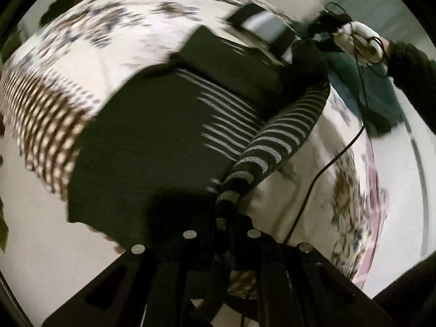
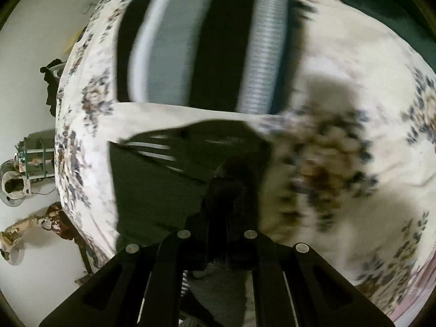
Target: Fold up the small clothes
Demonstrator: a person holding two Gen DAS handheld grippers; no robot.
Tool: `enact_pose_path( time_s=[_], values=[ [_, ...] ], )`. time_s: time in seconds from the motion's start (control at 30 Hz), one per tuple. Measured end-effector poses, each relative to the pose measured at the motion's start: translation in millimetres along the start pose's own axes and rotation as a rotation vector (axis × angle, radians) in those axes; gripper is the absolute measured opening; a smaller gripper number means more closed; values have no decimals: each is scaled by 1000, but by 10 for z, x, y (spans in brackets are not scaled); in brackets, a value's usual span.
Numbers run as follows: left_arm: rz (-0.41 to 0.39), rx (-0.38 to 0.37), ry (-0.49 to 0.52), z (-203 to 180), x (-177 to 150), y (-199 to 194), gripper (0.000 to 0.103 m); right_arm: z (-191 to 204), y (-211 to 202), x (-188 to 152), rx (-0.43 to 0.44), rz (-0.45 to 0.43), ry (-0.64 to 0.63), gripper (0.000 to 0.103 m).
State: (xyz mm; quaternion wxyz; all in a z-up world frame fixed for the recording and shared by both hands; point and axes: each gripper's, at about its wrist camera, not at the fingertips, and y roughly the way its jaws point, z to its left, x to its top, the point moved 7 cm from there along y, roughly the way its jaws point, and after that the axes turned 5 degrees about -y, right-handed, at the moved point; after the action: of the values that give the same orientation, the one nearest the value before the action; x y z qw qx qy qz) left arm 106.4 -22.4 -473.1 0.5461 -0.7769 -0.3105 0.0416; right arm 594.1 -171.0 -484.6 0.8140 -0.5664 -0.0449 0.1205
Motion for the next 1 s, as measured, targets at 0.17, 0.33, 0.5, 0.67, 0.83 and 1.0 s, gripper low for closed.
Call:
enact_pose_path(
  time_s=[0.17, 0.33, 0.5, 0.67, 0.83, 1.0],
  values=[
    [-5, -26, -129, 765, 255, 46, 5, 1150, 361, 369, -58, -16, -16, 8],
    [8, -54, -290, 1573, 380, 313, 5, 1995, 1229, 669, -152, 12, -26, 8],
    [109, -72, -431, 2130, 300, 699, 17, 2236, 1893, 787, -161, 47, 38, 22],
    [135, -41, -486, 2485, 185, 529, 50, 2462, 1805, 470, 123, 90, 61, 55],
    [147, -29, -502, 2709, 176, 306, 54, 2564, 1839, -765, 226, 228, -25, 55],
    [145, -21, -445, 2641, 388, 303, 54, 2835, 2649, -1872, 348, 379, 84, 55]
  ],
)
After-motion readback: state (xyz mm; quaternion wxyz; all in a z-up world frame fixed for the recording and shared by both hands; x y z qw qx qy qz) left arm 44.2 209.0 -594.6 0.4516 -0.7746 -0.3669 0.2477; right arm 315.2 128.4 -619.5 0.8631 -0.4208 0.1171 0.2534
